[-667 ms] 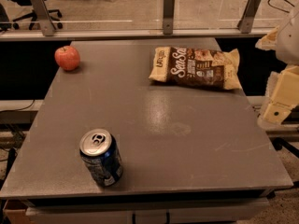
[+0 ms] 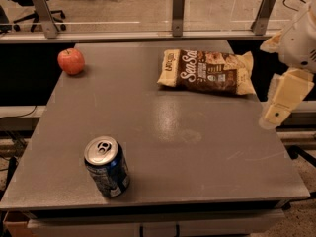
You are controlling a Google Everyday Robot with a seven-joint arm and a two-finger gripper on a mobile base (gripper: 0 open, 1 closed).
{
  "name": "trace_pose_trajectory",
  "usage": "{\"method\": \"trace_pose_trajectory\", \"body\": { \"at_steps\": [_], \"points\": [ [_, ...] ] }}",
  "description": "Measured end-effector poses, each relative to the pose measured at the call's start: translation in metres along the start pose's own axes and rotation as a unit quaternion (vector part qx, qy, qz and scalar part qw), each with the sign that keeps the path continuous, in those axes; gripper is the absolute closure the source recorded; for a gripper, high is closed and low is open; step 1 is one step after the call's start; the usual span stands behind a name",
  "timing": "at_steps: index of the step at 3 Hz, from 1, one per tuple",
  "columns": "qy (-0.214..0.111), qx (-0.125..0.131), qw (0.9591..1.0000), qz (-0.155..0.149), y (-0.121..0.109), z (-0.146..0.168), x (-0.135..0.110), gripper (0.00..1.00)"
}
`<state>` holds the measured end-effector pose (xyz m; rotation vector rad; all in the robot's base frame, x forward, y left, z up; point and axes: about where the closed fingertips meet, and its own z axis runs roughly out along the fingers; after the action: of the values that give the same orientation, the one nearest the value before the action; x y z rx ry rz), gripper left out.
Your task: Pick brown chip bag
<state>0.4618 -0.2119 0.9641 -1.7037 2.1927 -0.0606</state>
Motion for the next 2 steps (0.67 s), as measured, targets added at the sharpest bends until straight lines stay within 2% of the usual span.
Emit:
{"method": "trace_pose_trajectory", "body": {
  "at_steps": [2],
  "points": [
    [-0.072,0.021,0.9972,0.009,-0.09,0.079,-0.029,0.0]
  ]
}}
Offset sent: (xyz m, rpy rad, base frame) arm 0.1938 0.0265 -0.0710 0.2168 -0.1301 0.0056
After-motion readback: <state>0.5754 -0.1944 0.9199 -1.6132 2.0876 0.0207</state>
